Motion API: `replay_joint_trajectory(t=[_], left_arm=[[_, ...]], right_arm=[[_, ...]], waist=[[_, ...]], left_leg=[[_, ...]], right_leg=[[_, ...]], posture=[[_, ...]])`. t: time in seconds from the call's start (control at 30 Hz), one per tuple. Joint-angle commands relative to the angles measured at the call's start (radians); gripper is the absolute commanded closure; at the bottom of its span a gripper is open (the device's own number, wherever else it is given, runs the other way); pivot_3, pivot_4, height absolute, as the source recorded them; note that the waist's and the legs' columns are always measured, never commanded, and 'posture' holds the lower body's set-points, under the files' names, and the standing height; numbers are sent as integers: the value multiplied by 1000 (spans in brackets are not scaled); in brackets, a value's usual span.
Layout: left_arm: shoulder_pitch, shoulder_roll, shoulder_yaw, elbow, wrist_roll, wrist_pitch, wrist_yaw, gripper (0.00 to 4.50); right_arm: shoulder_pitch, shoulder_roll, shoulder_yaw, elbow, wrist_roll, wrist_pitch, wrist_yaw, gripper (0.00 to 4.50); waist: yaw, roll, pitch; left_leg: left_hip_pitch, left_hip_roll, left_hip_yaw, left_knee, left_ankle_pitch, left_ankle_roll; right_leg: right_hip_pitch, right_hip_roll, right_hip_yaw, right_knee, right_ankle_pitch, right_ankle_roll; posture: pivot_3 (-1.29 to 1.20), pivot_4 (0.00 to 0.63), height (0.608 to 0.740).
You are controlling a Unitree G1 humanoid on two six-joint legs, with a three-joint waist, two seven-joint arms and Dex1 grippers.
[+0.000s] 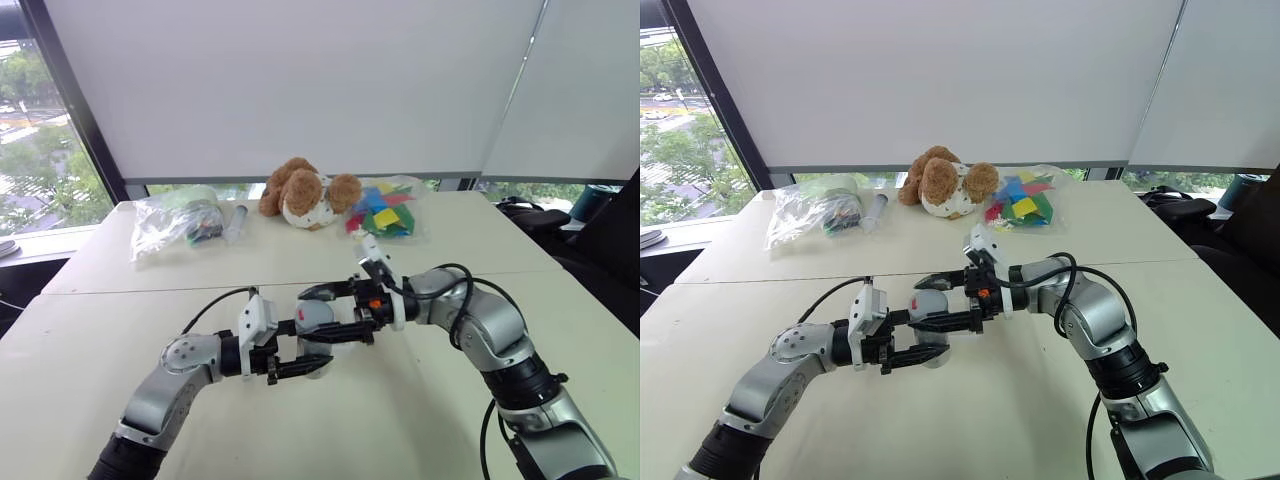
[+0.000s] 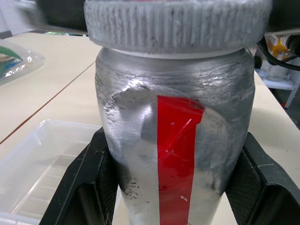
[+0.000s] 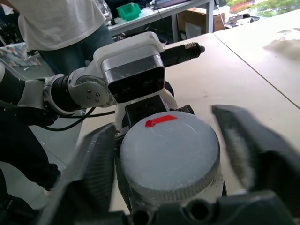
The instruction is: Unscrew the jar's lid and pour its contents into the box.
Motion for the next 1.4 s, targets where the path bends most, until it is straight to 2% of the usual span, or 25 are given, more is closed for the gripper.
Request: replay_joint_trajectory(t=[0.03,0.1,0.27,0.37,0.43,0.57,0.73,0.9,1.03,1.1,1.23,1.27,1.4], left_arm=[[-9,1,14,-37,-17,-9,3,2121],[-8,3,16,-35,-17,-9,1,2121],[-5,10,17,-35,-21,-8,-1,2121],[-2,12,19,-38,-24,-5,-4,2121],[-1,16,25,-39,-30,-3,-9,2121],[-8,25,59,-31,-60,-3,-22,2121],[-55,63,132,14,-132,44,-44,2121],[-95,74,147,43,-151,73,-57,2121],[-166,76,147,118,-129,63,-66,2121],[-205,75,140,159,-116,57,-70,2121],[-249,69,137,213,-104,53,-79,2121],[-261,67,136,229,-99,50,-79,2121],[-316,61,138,297,-72,51,-62,2121]], right_arm=[[-2,10,-19,-15,8,-28,7,2197],[6,35,-52,-20,48,-32,0,2197],[18,100,-220,-61,327,137,-43,2197],[30,91,-330,-54,470,233,-100,2197],[48,60,-395,-34,485,236,-138,2197],[164,-53,-412,30,239,-14,-110,2197],[354,-161,-442,346,-27,-455,-31,2197],[364,-147,-441,592,-125,-712,-13,2197],[337,-114,-432,804,-193,-843,-70,2197],[335,-97,-444,854,-182,-847,-70,2197],[361,-104,-465,826,-143,-813,-32,235],[371,-112,-473,809,-143,-829,-33,74],[448,-148,-525,623,-86,-785,-33,74]], waist=[[0,0,0],[0,0,0],[0,0,0],[2,0,0],[3,0,0],[4,0,0],[2,0,0],[-10,0,1],[-6,0,1],[-3,0,1],[-2,0,1],[-2,0,1],[2,0,1]], left_leg=[[0,0,0,0,0,0],[0,0,0,0,0,0],[0,0,0,0,0,0],[0,0,0,0,0,0],[0,0,0,0,0,0],[-1,-1,0,0,0,0],[-1,-1,1,0,0,0],[2,0,3,0,0,0],[2,1,2,0,0,0],[2,1,2,0,0,0],[2,1,3,0,0,0],[2,1,3,0,0,0],[1,1,2,0,0,0]], right_leg=[[0,0,0,0,0,0],[0,0,0,0,0,0],[0,0,0,0,0,0],[0,0,0,0,1,2],[0,-1,0,0,0,0],[1,-1,0,-1,0,0],[0,-1,0,-2,0,0],[0,2,4,-1,1,3],[0,5,5,0,2,3],[0,5,5,0,2,3],[0,5,8,-1,2,3],[0,5,8,-1,2,4],[0,5,8,0,2,4]], posture=[[0,150,740],[0,150,740],[0,150,740],[0,150,740],[0,150,740],[0,150,740],[0,150,740],[0,150,740],[0,150,740],[0,150,740],[0,150,740],[0,150,740],[0,150,740]])
